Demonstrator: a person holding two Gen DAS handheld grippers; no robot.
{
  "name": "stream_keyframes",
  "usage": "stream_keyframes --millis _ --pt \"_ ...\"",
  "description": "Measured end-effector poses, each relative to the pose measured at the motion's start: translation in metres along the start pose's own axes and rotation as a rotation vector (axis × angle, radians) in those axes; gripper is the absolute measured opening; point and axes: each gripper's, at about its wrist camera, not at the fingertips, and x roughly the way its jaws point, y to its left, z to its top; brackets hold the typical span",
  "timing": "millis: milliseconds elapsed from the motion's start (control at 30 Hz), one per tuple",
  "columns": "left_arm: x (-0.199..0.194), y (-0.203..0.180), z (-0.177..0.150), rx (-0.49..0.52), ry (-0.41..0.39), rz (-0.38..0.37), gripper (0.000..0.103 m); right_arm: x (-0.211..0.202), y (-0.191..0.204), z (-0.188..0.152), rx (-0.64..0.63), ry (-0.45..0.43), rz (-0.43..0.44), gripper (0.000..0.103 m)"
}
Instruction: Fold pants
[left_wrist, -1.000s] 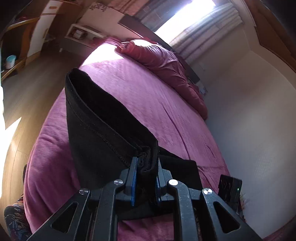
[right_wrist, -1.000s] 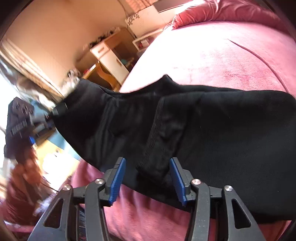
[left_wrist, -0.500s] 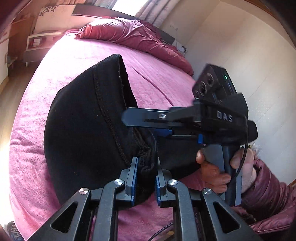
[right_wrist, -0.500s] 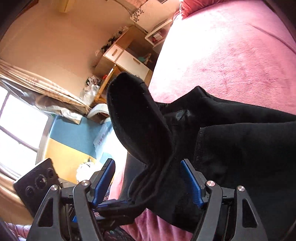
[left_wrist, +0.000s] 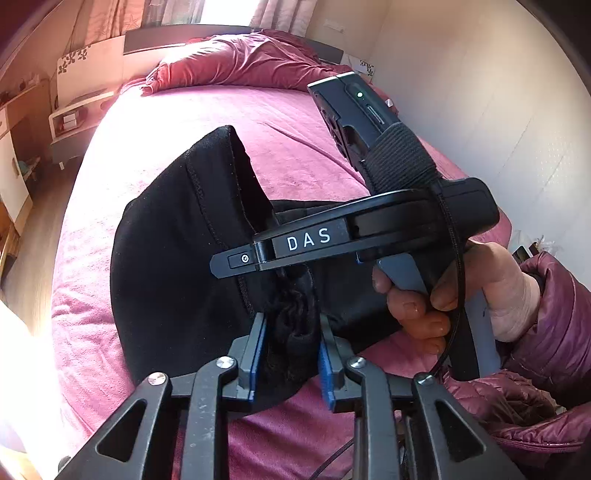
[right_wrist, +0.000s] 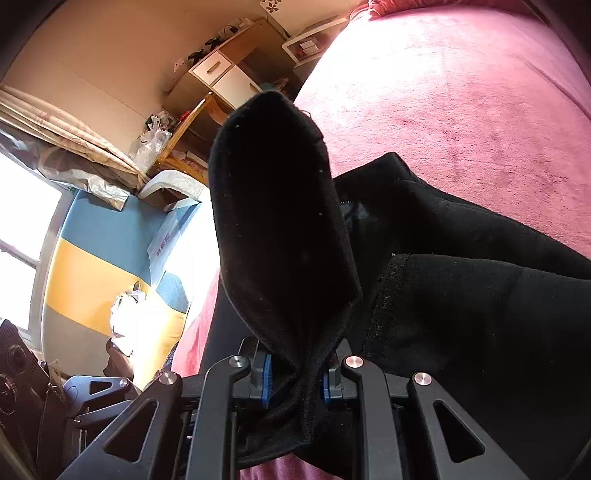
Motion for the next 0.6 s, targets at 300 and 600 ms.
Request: stream_keyframes --millis 300,600 --pt "-0.057 0.088 -0.005 -0.287 -0.108 -0.11 0.03 -0.01 0.004 -0.004 0.052 -0.011 0.019 0.014" --pt "-0.065 0.187 -0.03 -0.623 -0.16 0.003 0.031 -0.036 0.049 0.009 -0.023 -0.061 0.073 0.013"
